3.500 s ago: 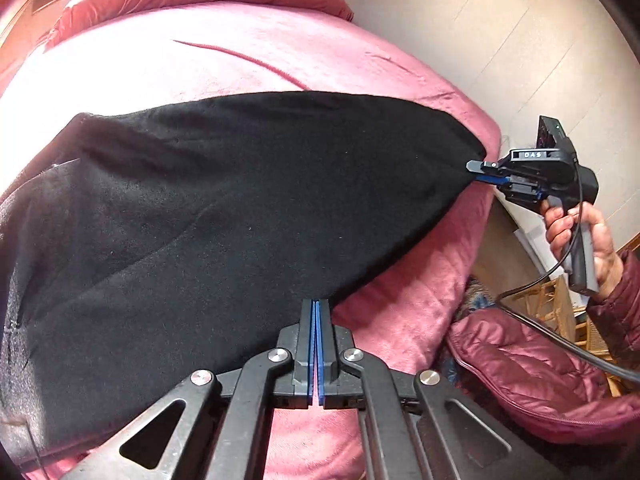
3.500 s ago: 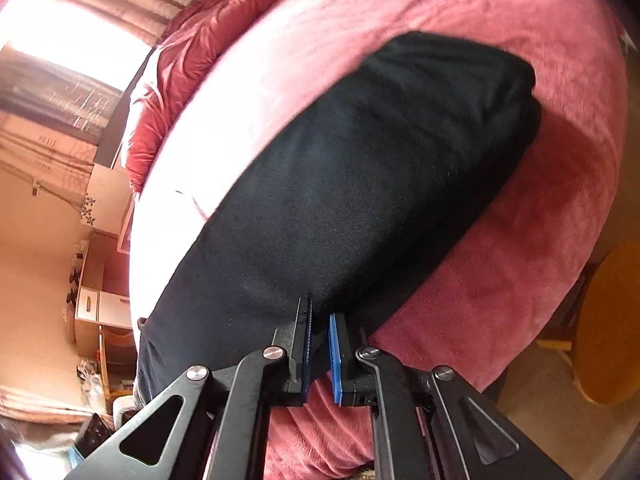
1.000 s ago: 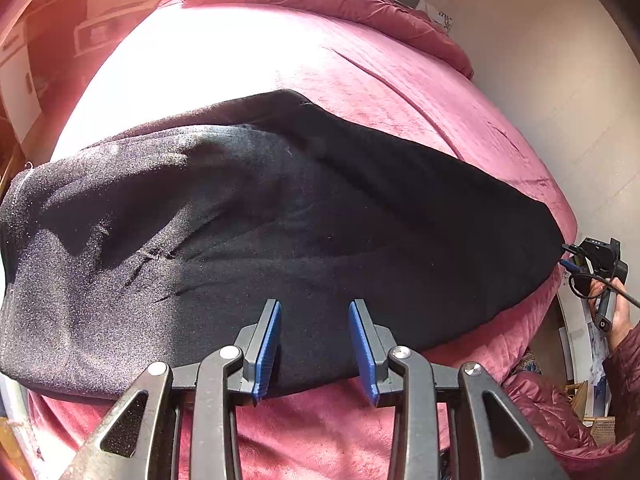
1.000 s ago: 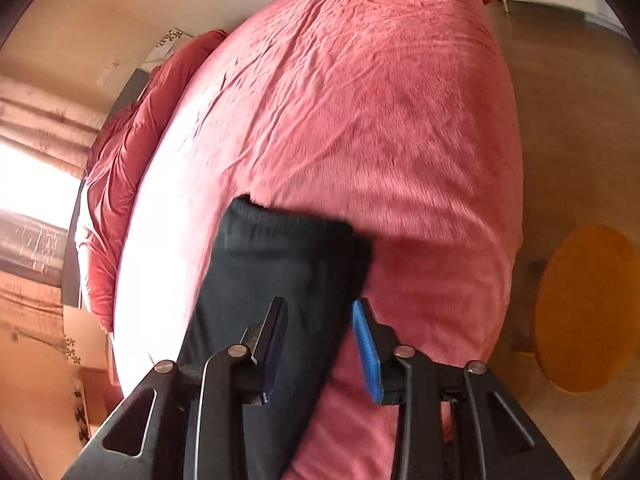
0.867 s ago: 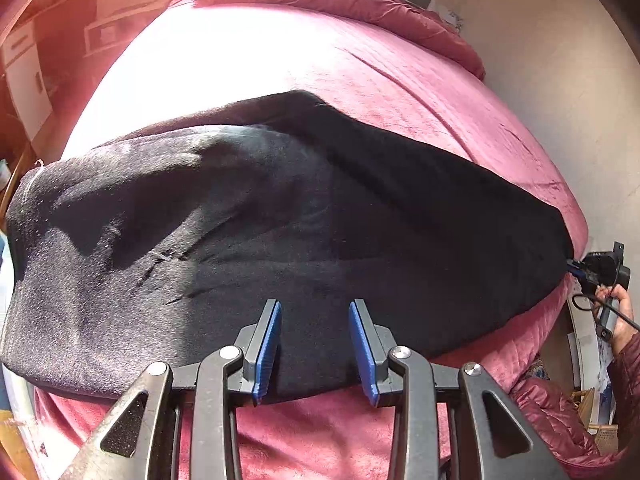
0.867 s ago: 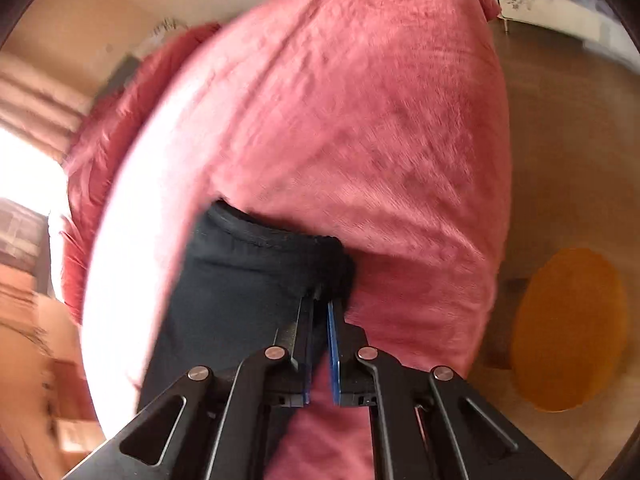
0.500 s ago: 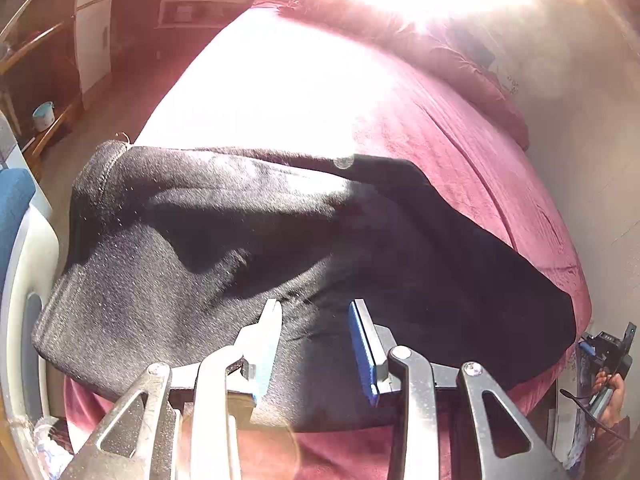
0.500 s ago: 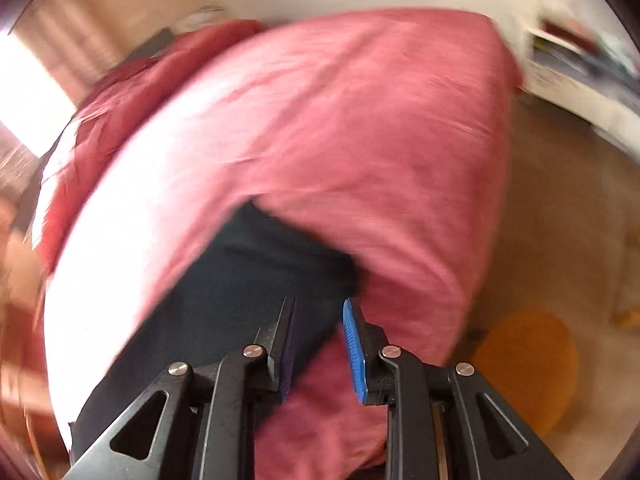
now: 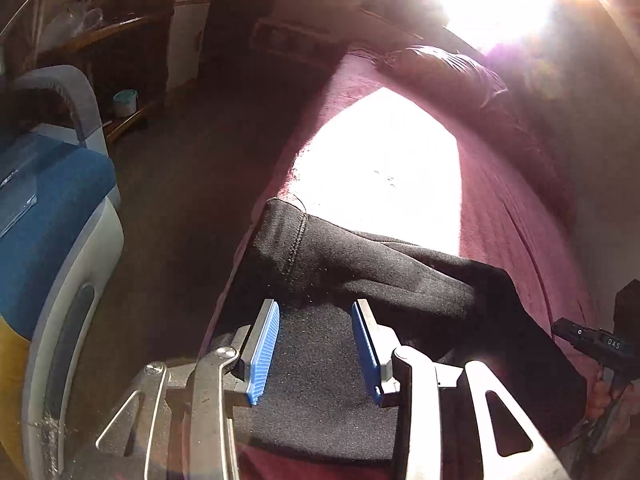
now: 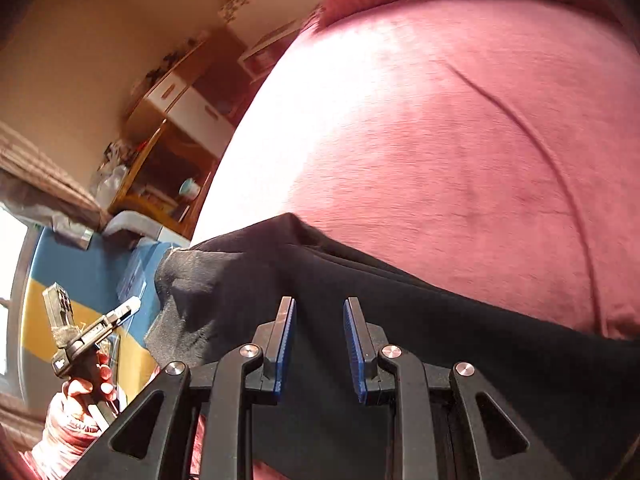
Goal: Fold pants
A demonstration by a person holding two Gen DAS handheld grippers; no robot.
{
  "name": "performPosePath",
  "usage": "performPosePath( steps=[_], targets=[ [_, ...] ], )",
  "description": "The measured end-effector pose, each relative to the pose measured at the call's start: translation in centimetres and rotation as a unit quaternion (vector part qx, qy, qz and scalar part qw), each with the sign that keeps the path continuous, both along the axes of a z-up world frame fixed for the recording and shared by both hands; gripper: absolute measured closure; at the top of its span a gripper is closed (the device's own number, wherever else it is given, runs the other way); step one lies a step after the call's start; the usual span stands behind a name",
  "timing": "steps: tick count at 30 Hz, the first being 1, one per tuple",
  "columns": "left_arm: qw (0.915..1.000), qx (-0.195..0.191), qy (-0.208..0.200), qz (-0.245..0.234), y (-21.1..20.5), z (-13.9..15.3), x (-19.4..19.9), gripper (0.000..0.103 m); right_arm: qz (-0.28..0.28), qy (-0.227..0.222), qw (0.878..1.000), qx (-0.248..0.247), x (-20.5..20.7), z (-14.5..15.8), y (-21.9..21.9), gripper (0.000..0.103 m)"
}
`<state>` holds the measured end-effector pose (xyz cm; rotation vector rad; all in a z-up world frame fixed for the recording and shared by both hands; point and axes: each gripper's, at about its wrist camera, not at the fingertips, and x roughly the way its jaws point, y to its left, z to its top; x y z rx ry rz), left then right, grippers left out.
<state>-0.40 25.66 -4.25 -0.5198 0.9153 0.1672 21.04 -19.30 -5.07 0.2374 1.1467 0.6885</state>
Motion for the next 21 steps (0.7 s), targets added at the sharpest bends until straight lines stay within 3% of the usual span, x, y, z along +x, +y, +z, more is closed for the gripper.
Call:
performPosePath(
  steps=[4,7,9,14,16,17,18,21],
  targets=[
    [0.9965,-0.082,0.009,0.013,5.0,-0.7,1.4,0.059,0.042,0.015,0.999,-0.017,0.5,-1.7,5.4,0.078],
    [0.9926,-0.121,0.011,0.01,7.2,-2.0,3.4,0.057,0.057,0.023,0.998,-0.032,-1.2,-2.8,7.3,0.078],
    [0.9899,-0.14,0.019,0.012,8.1,-2.9,5.0,0.057,0.064,0.023,0.997,-0.045,-1.6,-3.2,8.1,0.078],
    [0.9734,-0.224,0.046,-0.018,8.7,-5.8,8.7,0.057,0.078,0.012,0.993,-0.09,-2.1,-4.2,8.8,0.078],
    [0.9708,-0.233,0.055,-0.021,8.2,-6.2,9.7,0.06,0.076,0.011,0.992,-0.104,-2.0,-4.4,8.7,0.078],
    [0.9713,-0.231,0.049,-0.032,7.9,-6.1,10.1,0.064,0.074,0.011,0.991,-0.11,-1.9,-4.6,8.6,0.078],
    [0.9723,-0.227,0.038,-0.044,7.5,-5.7,10.2,0.078,0.071,0.013,0.991,-0.112,-1.8,-4.8,8.4,0.078],
    [0.9815,-0.181,-0.006,-0.064,6.6,-4.3,10.1,0.097,0.063,0.016,0.991,-0.115,-1.6,-5.7,8.0,0.078]
  ],
)
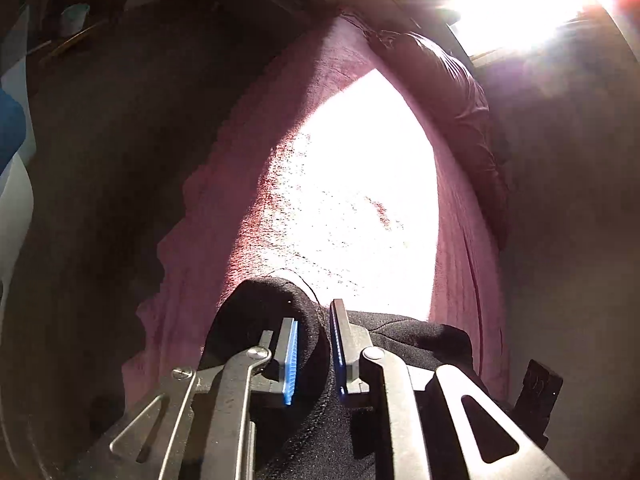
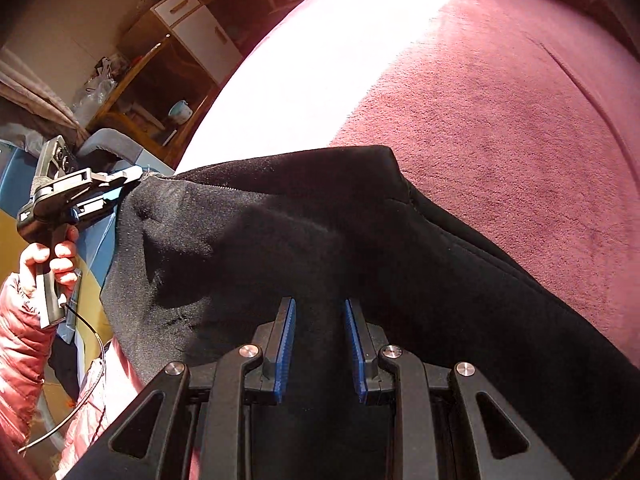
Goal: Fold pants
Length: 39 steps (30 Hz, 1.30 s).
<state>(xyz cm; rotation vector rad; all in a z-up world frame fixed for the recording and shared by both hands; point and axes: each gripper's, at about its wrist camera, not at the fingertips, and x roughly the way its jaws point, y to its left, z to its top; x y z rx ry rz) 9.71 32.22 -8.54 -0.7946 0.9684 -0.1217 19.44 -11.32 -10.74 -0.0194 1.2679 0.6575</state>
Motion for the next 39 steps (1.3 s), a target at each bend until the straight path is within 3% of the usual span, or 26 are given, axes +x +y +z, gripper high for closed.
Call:
performPosePath(
  steps=[3,6,7,8,11,14,16,19,21,23,26,30,33,39],
  targets=[
    [0.9977,0.046,-0.04,0.031,0.1,1.4,-1.5,0.098,-0.013,0.0,1.0,0.009,0.2,-0.8,-0.5,0.078],
    [0.9919,0.117,0.014,0.048,0.7,0.0,-0.6,0.102,-0.026,-0.001,0.999,0.022,0.3,-1.6,-0.8,0.078],
    [0.9838,0.167,0.041,0.051,0.4,-0.5,-0.3,0.103,-0.027,-0.004,0.999,0.023,0.3,-1.6,-0.8,0.078],
    [0.9783,0.191,0.063,0.05,0.4,-1.2,0.1,0.103,-0.03,-0.005,0.999,0.026,0.3,-1.7,-0.9,0.078],
    [0.9776,0.179,0.081,0.076,1.3,-1.7,-0.7,0.1,-0.036,-0.004,0.999,0.034,0.3,-1.7,-1.1,0.078],
    [0.9824,0.146,0.056,0.102,2.3,0.6,-3.3,0.086,-0.039,0.0,0.999,0.037,0.5,-1.8,-1.2,0.078],
    [0.9853,0.132,0.038,0.102,2.3,2.4,-5.3,0.084,-0.047,0.003,0.998,0.041,0.4,-1.6,-1.4,0.078],
    [0.9895,0.125,0.004,0.071,1.0,4.5,-8.6,0.083,-0.064,-0.002,0.997,0.043,0.2,-0.8,-1.8,0.077],
    [0.9909,0.126,-0.006,0.047,-0.3,5.0,-10.4,0.083,-0.071,-0.019,0.997,0.035,-0.5,0.1,-2.0,0.068],
    [0.9919,0.125,-0.005,0.021,-2.0,4.4,-11.3,0.083,-0.071,-0.037,0.996,0.031,-1.5,1.2,-2.3,0.057],
    [0.9923,0.123,0.001,-0.017,-4.4,2.9,-12.1,0.083,-0.065,-0.05,0.996,0.039,-3.5,2.5,-3.7,0.056],
    [0.9823,0.176,0.05,-0.042,-7.1,-0.2,-11.5,0.083,-0.084,-0.042,0.995,0.032,-6.0,2.1,-6.4,0.055],
    [0.9748,0.208,0.075,-0.032,-7.4,-2.2,-10.3,0.083,-0.124,-0.037,0.991,0.029,-7.6,1.7,-9.5,0.055],
    [0.97,0.229,0.079,-0.019,-8.0,-1.5,-10.3,0.083,-0.238,-0.023,0.969,0.068,-11.0,2.1,-20.0,0.055]
  ],
)
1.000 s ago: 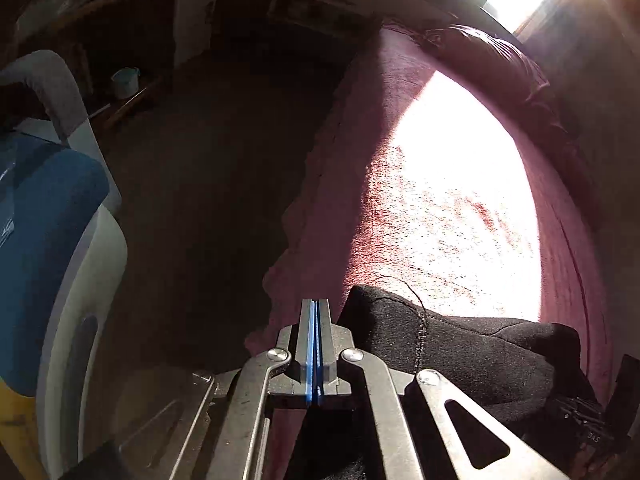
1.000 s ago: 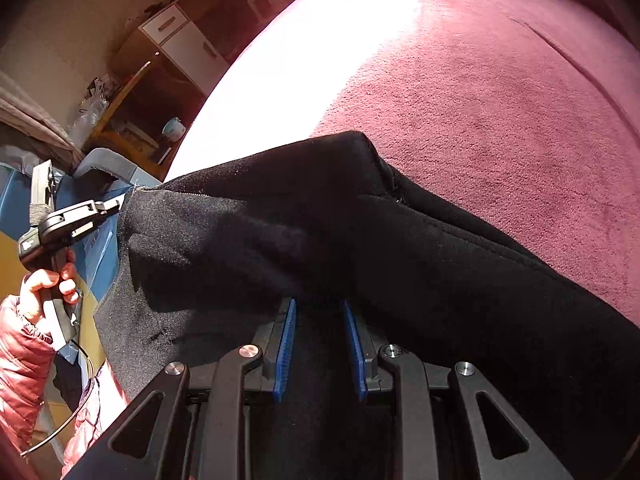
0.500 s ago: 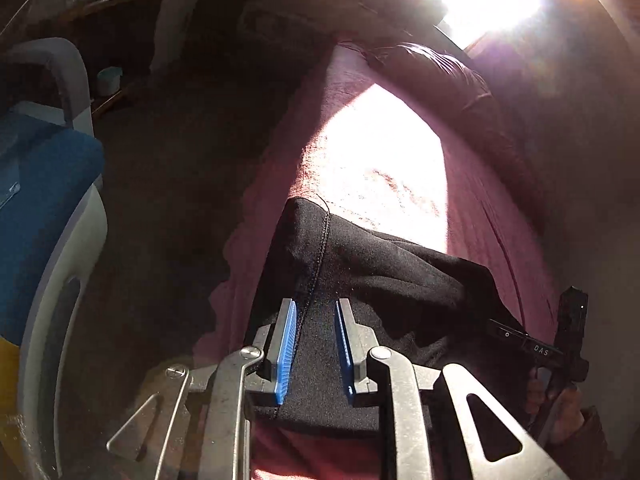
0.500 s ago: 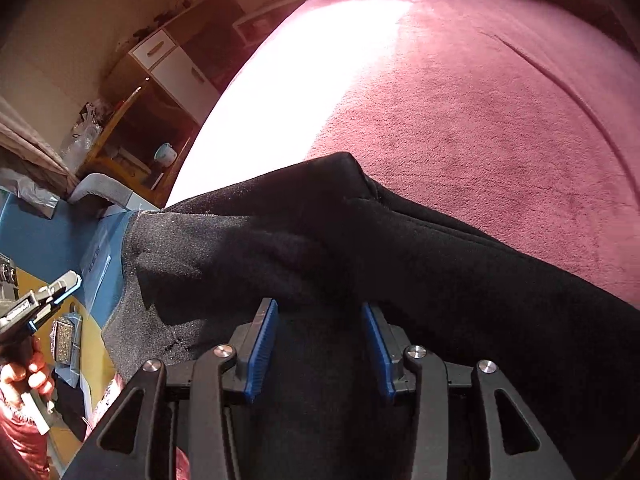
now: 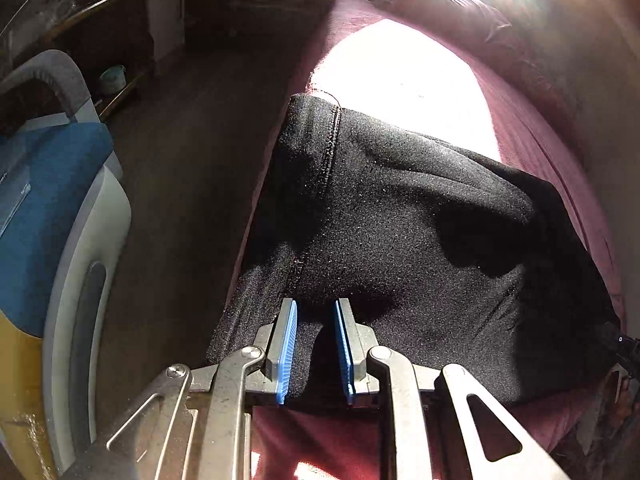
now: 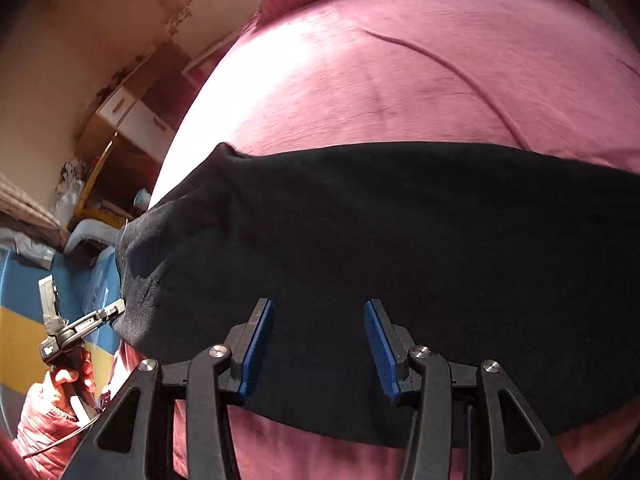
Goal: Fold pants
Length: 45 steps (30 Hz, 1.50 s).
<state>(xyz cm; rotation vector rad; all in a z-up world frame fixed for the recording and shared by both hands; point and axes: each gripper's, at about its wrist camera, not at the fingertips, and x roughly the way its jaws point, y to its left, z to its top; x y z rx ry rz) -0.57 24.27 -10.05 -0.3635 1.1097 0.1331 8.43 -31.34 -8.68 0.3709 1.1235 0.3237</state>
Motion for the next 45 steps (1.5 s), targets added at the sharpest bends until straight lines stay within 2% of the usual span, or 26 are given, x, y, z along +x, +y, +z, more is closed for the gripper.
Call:
performPosePath(
  steps=[2,3,6,9,12,13,14,18,28,30,32,34,39,45],
  targets=[
    [0.9999,0.01,-0.007,0.006,-0.7,0.7,-0.2,0.083,-0.056,0.001,0.998,0.032,-1.6,0.2,-4.9,0.055],
    [0.9998,0.011,-0.014,0.011,-0.7,1.3,-0.8,0.078,-0.083,0.0,0.996,0.044,-2.4,0.3,-7.2,0.055],
    [0.9989,-0.017,-0.039,0.017,-1.4,2.9,-0.7,0.073,-0.186,-0.008,0.979,0.078,-5.4,0.4,-15.2,0.055],
    [0.9971,-0.04,-0.065,0.003,-3.1,4.8,-0.7,0.071,-0.291,-0.016,0.95,0.111,-8.9,0.2,-22.9,0.055],
    [0.9953,-0.052,-0.077,-0.028,-5.8,6.0,0.1,0.07,-0.38,-0.017,0.915,0.138,-11.5,-0.9,-29.4,0.055],
    [0.9946,-0.06,-0.075,-0.04,-6.7,6.1,0.4,0.07,-0.403,-0.015,0.903,0.149,-12.2,-1.5,-31.1,0.059],
    [0.9938,-0.068,-0.071,-0.051,-7.7,6.1,0.8,0.07,-0.417,-0.014,0.894,0.161,-12.7,-2.1,-32.3,0.065],
    [0.9916,-0.081,-0.052,-0.086,-11.6,5.6,1.7,0.07,-0.459,-0.008,0.865,0.201,-13.4,-4.9,-35.1,0.067],
    [0.9832,-0.078,-0.014,-0.164,-18.7,5.0,2.6,0.07,-0.479,-0.033,0.84,0.253,-12.0,-8.4,-35.7,0.068],
    [0.9825,-0.077,-0.004,-0.169,-19.3,4.5,2.9,0.07,-0.481,-0.035,0.84,0.249,-11.4,-8.3,-35.7,0.069],
    [0.9816,-0.082,0.004,-0.172,-19.7,4.1,3.2,0.07,-0.475,-0.034,0.849,0.228,-10.7,-7.4,-35.7,0.081],
    [0.9808,-0.083,0.006,-0.177,-20.1,4.0,3.0,0.07,-0.458,-0.045,0.864,0.201,-10.3,-5.8,-35.2,0.087],
    [0.9791,-0.101,0.001,-0.177,-20.5,3.9,3.3,0.07,-0.382,-0.107,0.902,0.169,-8.8,0.5,-32.5,0.088],
    [0.9775,-0.131,-0.009,-0.165,-19.7,4.1,3.8,0.07,-0.242,-0.154,0.951,0.114,-5.7,7.7,-24.2,0.088]
  ],
)
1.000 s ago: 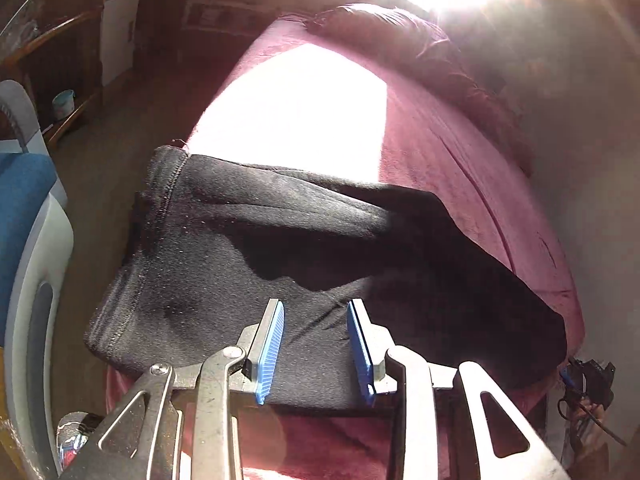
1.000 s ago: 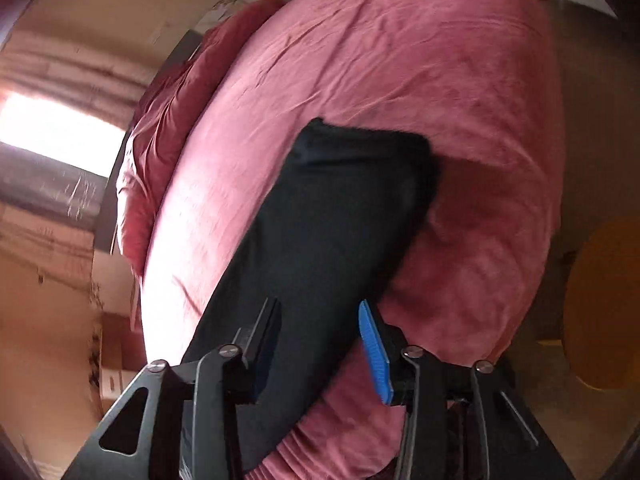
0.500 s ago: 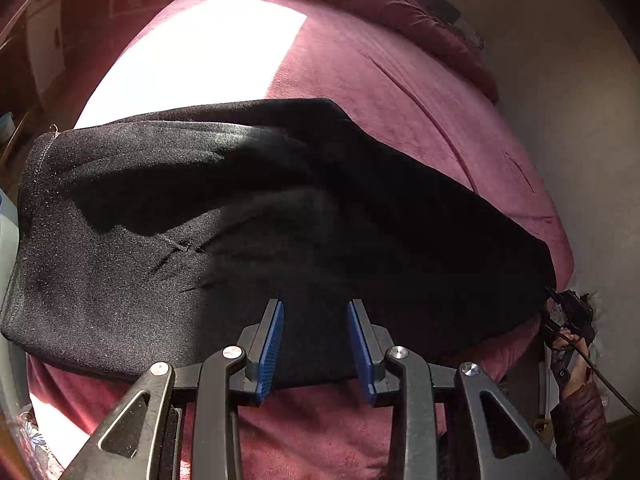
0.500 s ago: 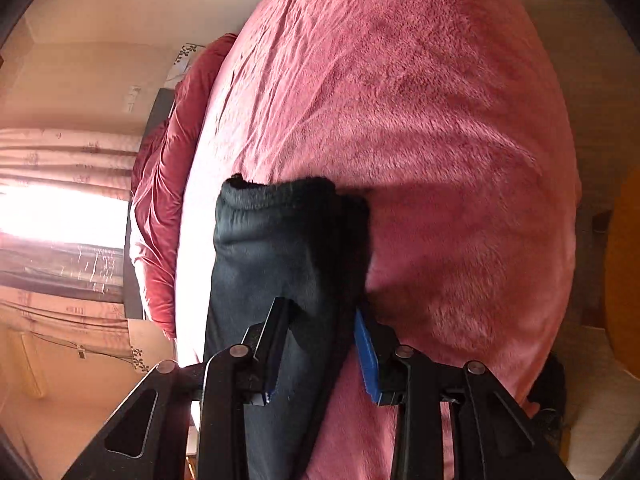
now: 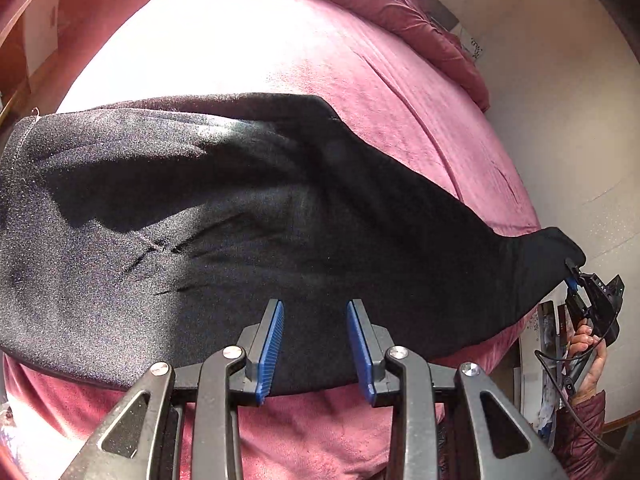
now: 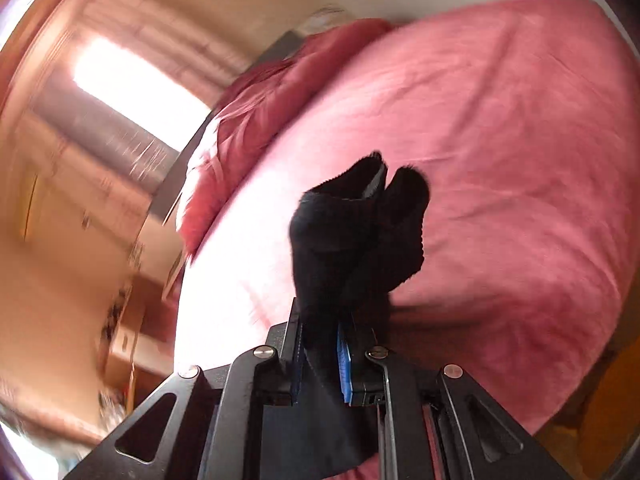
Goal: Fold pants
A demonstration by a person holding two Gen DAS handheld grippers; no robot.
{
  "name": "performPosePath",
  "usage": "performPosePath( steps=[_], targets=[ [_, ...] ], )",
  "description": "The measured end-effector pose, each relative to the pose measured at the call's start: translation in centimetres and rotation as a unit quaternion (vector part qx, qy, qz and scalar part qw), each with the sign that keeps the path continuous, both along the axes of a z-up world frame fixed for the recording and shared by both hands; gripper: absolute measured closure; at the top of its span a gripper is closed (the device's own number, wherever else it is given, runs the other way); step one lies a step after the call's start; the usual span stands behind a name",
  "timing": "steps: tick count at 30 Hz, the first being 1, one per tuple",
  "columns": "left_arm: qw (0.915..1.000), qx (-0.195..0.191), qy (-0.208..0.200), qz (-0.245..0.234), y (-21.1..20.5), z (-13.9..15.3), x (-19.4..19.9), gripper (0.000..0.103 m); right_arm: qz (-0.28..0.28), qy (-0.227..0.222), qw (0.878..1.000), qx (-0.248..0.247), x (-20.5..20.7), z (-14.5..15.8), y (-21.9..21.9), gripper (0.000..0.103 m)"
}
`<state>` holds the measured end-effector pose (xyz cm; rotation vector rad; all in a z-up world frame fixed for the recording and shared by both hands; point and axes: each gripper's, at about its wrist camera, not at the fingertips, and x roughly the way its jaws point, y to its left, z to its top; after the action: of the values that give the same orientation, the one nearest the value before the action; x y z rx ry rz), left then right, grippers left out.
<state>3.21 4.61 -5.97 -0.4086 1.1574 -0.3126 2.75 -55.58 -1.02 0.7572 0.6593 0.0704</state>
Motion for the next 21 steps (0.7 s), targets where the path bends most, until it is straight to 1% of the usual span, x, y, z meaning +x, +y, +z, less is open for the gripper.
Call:
performPosePath(
  steps=[2,4,6,8,10,12,14,15,17,19,21],
  targets=[
    [1.0,-0.006,-0.005,-0.001,0.1,0.4,-0.1,0.07,0.052,-0.008,0.998,-0.02,1.1,1.4,3.8,0.088],
    [0.9998,-0.016,-0.007,-0.002,0.4,0.6,0.1,0.07,0.099,-0.005,0.994,-0.038,1.9,1.8,7.5,0.088],
    [0.9996,-0.024,-0.01,-0.003,0.5,0.7,0.0,0.07,0.147,0.005,0.988,-0.052,3.0,1.7,11.9,0.088],
    [0.9993,-0.037,-0.009,-0.004,1.3,0.9,0.7,0.07,0.189,0.02,0.979,-0.071,3.7,0.6,15.9,0.089],
    [0.9988,-0.048,-0.007,-0.004,1.5,0.8,0.9,0.07,0.224,0.04,0.971,-0.081,4.6,-0.9,19.6,0.089],
    [0.9983,-0.058,-0.003,-0.006,1.6,0.8,1.0,0.07,0.256,0.061,0.959,-0.101,5.2,-2.8,23.2,0.089],
    [0.9978,-0.066,0.0,-0.008,1.8,0.8,1.3,0.07,0.284,0.083,0.948,-0.115,4.8,-4.9,26.0,0.089],
    [0.9976,-0.068,-0.001,-0.01,1.5,0.7,1.2,0.07,0.297,0.092,0.942,-0.124,5.1,-5.7,27.3,0.089],
    [0.9971,-0.074,0.0,-0.014,1.3,0.7,1.3,0.07,0.318,0.105,0.929,-0.156,5.2,-7.2,29.5,0.089],
    [0.9963,-0.084,0.005,-0.015,1.0,0.6,1.6,0.069,0.329,0.116,0.922,-0.168,5.1,-8.2,31.0,0.089],
    [0.9953,-0.095,0.01,-0.018,0.4,0.3,1.9,0.068,0.338,0.118,0.915,-0.188,5.0,-8.8,32.0,0.089]
  ],
)
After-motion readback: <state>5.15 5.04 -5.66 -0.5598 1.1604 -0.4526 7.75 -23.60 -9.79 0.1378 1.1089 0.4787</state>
